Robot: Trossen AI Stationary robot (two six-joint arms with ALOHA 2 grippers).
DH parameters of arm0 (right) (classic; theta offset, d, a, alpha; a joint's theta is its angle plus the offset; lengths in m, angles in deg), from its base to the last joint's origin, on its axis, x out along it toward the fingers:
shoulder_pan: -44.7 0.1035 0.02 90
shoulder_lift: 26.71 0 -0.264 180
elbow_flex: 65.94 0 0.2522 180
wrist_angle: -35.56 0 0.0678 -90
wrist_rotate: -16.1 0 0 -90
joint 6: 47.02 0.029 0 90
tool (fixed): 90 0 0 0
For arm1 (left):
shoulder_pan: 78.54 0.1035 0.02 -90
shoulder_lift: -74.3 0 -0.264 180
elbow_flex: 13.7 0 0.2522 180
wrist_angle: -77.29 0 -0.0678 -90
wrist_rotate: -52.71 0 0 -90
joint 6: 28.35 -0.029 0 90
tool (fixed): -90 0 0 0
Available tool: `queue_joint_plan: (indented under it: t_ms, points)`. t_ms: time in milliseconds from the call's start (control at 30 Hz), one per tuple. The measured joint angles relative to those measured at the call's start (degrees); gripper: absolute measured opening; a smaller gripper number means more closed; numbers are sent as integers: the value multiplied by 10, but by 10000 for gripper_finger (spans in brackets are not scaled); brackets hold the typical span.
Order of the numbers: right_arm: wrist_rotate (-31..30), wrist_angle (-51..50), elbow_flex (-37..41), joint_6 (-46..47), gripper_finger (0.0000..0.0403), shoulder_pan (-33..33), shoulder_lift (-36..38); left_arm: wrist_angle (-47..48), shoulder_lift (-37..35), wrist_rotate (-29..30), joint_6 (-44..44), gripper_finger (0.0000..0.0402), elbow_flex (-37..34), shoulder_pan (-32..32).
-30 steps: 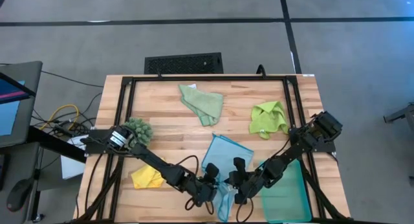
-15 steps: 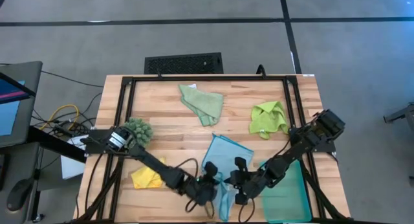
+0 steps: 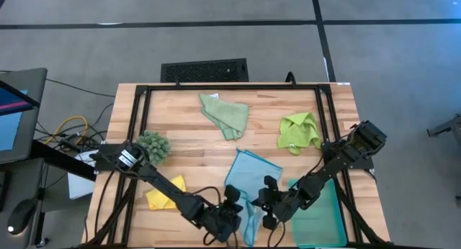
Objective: Fold microfiber towels
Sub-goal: Fold the blue microfiber cloth
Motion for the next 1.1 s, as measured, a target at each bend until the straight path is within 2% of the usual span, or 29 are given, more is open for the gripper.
queue_joint_plan:
  t_ms: [100,267,333,433,567,633,767,1100]
  points:
    - [2,-10,0,1,10,0,0,0,0,-48,8,36,0,13]
    - [19,-22,0,1,18,1,0,-46,0,-118,-25,102,-28,30]
    - [19,-22,0,1,18,3,0,-58,0,-140,-66,126,-45,34]
    - [21,-22,0,-3,14,3,0,-126,0,-168,-155,146,-75,41]
    - [21,-22,0,-4,13,3,0,-201,0,-205,-259,150,-94,47]
    - [21,-22,0,-4,16,3,0,-214,0,-212,-284,149,-100,53]
    - [21,-23,0,-6,21,3,0,-218,0,-218,-263,146,-102,79]
    - [21,-39,0,-6,17,3,0,-210,0,-296,-281,145,-102,113]
